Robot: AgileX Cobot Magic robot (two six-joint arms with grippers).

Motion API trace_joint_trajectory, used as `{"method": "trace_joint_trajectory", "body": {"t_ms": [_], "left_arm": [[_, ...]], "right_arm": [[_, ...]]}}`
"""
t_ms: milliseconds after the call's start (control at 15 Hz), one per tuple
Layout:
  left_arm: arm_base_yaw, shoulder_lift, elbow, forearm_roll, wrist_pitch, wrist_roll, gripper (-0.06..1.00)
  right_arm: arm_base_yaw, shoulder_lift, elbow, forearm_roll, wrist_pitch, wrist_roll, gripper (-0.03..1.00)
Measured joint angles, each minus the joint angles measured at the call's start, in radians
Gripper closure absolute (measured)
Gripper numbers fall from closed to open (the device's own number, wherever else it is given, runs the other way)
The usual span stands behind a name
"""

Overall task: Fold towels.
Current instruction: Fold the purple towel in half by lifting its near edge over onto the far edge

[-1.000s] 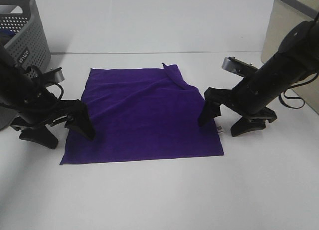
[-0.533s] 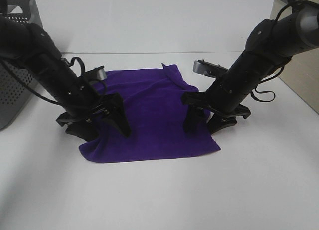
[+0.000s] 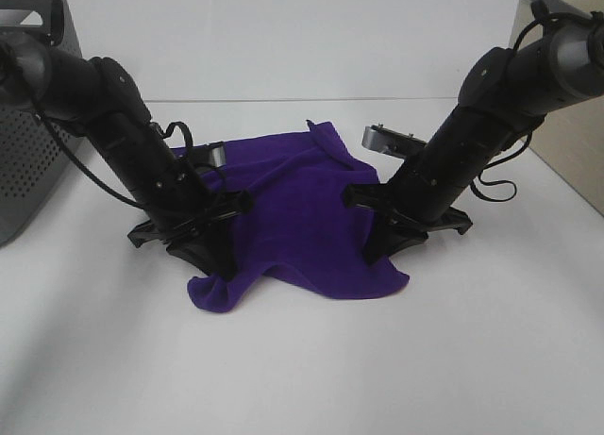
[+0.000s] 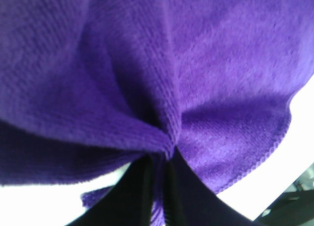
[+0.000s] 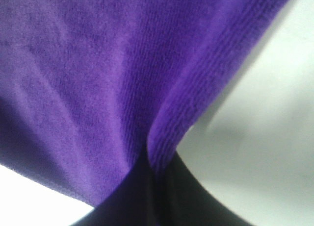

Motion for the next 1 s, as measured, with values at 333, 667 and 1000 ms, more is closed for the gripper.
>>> {"method": "trace_joint_trajectory", "body": {"t_ms": [333, 667, 1000], "left_arm": [[-0.009, -0.078, 0.004, 0.198, 0.045, -0.002, 0.93], [-0.009, -0.214, -0.077, 0.273, 0.037, -0.036, 0.93], [-0.008, -0.166, -0.207, 0.379, -0.170, -0.101, 0.93]], "right_arm": [[0.012, -0.086, 0.029, -0.046, 0.041, 0.012, 0.94], [0.012, -0.212, -0.080, -0.079, 0.017, 0.018, 0.94], [0.011, -0.020, -0.470, -0.191, -0.002, 0.019, 0.94]]}}
